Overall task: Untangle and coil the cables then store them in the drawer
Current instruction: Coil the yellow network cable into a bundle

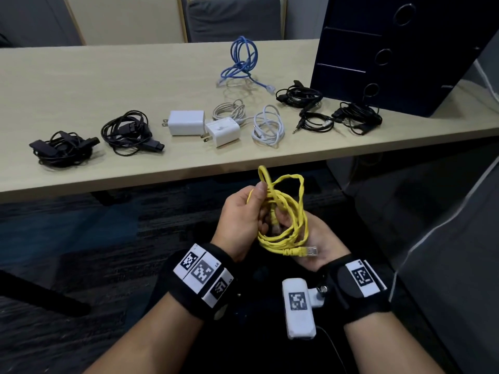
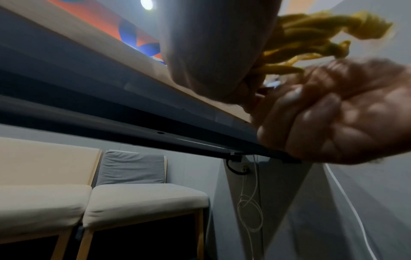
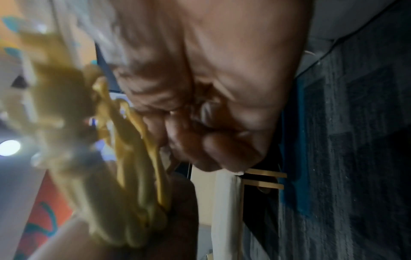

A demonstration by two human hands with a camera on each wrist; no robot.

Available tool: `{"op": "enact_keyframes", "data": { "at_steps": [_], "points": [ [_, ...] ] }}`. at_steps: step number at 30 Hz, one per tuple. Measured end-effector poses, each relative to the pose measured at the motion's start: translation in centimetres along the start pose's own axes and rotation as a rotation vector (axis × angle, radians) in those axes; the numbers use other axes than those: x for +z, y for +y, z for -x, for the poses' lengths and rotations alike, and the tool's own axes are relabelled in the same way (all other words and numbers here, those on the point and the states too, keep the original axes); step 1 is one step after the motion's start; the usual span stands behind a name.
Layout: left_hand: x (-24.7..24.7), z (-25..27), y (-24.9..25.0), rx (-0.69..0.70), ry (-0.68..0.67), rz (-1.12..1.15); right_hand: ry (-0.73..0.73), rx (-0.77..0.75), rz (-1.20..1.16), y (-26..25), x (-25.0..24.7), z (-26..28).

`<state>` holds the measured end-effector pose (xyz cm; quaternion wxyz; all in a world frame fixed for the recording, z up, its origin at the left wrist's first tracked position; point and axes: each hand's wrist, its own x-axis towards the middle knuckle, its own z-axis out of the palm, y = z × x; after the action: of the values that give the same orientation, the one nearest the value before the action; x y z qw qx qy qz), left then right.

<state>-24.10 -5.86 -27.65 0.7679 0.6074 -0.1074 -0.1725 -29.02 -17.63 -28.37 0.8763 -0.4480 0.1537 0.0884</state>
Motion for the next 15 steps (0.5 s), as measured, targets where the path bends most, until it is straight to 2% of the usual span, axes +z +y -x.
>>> {"op": "enact_keyframes", "data": {
  "at_steps": [4, 10, 12, 15],
  "points": [
    [0.0, -0.1, -0.6, 0.044, 0.019, -0.085, -0.115, -0.045, 0.012, 0.2, -1.3, -0.2],
    [-0.2, -0.1, -0.4, 0.028, -0.033, -0.081, -0.133, -0.032, 0.029, 0.0, -2.3, -0.1],
    [-0.4, -0.4, -0.3, 0.036, 0.031, -0.143, 0.023, -0.065, 0.14, -0.2, -2.3, -0.3],
    [-1.6, -1.4, -0.7, 0.035, 0.184, -0.274, 0.327, -0.354, 0.253, -1.1, -2.6, -0.4]
  ]
}}
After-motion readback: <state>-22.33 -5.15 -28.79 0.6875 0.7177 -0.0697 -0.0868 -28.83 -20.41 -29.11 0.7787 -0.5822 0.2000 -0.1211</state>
